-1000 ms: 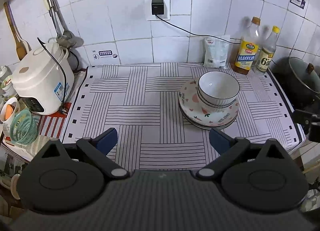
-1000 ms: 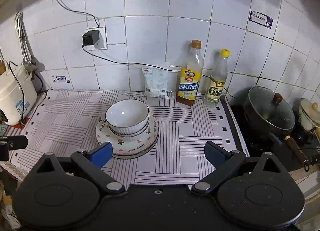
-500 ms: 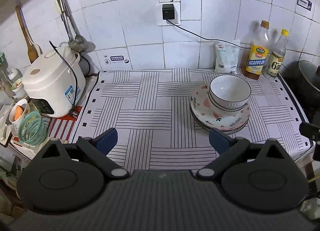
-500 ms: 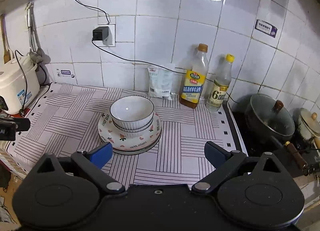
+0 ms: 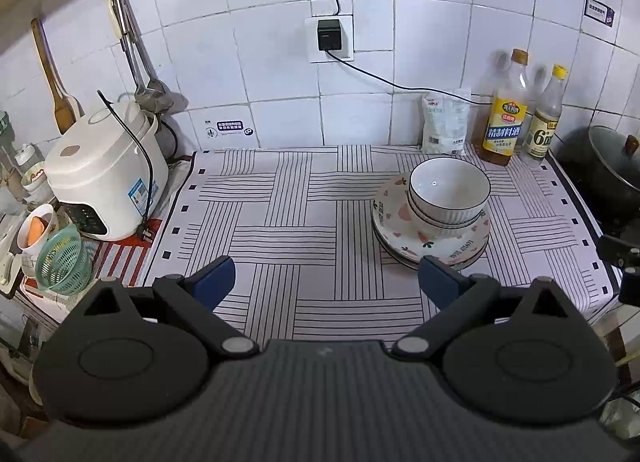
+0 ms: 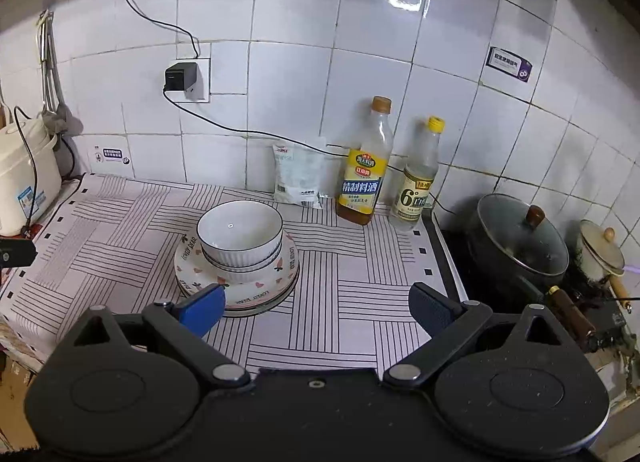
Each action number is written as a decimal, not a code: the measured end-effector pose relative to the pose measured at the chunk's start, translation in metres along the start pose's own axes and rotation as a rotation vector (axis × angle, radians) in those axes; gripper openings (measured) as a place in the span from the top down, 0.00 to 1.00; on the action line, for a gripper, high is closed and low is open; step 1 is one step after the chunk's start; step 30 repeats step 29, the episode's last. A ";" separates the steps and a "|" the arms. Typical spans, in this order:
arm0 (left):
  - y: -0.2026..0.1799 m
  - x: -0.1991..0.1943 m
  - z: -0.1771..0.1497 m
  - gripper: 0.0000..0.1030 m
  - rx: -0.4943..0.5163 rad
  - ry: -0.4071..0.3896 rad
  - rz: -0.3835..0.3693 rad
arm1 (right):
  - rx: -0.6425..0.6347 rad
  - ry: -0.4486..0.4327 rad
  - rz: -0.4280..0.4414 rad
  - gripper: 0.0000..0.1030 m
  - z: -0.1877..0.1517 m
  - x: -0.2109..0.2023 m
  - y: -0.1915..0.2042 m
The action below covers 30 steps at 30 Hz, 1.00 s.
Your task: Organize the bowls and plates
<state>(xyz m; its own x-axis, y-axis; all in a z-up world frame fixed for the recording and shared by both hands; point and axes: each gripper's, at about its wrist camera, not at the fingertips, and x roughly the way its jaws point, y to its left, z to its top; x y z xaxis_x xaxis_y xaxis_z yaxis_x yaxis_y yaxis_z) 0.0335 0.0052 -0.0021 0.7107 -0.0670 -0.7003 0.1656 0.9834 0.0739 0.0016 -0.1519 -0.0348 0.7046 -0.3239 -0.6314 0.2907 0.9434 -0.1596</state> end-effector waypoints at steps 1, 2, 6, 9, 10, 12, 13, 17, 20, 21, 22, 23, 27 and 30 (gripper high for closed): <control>-0.001 0.000 0.000 0.04 0.000 0.003 0.000 | 0.003 0.002 0.001 0.03 -0.001 0.000 -0.001; -0.002 0.001 0.000 0.04 -0.001 0.009 0.002 | 0.004 0.004 0.002 0.03 -0.001 0.001 -0.001; -0.003 0.003 0.000 0.04 -0.004 0.027 0.009 | -0.006 0.019 -0.030 0.03 -0.003 0.005 0.000; -0.003 0.005 -0.001 0.04 -0.007 0.035 0.010 | 0.003 0.017 -0.021 0.03 -0.003 0.005 -0.002; -0.003 0.005 0.000 0.04 -0.008 0.033 0.011 | 0.009 0.018 -0.013 0.03 -0.003 0.005 -0.003; -0.003 0.005 0.000 0.04 -0.010 0.028 0.011 | 0.014 0.019 -0.010 0.03 -0.003 0.006 -0.003; -0.003 0.006 0.001 0.04 -0.012 0.028 0.008 | 0.013 0.020 -0.011 0.03 -0.004 0.007 -0.003; -0.007 0.007 0.000 0.04 -0.003 0.027 0.004 | 0.015 0.026 -0.006 0.03 -0.006 0.010 -0.003; -0.008 0.007 0.001 0.04 0.005 0.028 0.002 | 0.030 0.031 0.005 0.03 -0.006 0.012 -0.004; -0.008 0.007 0.001 0.04 0.005 0.028 0.002 | 0.033 0.030 0.008 0.03 -0.006 0.012 -0.004; -0.008 0.007 0.001 0.04 0.005 0.029 0.003 | 0.035 0.029 0.009 0.03 -0.006 0.013 -0.004; -0.008 0.007 0.001 0.04 0.006 0.031 0.001 | 0.037 0.030 0.009 0.03 -0.006 0.014 -0.004; -0.009 0.005 0.002 0.04 0.026 0.021 0.015 | 0.037 0.044 0.008 0.03 -0.006 0.019 -0.003; -0.008 0.005 0.004 0.03 0.033 0.025 0.008 | 0.033 0.054 0.016 0.03 -0.004 0.019 -0.001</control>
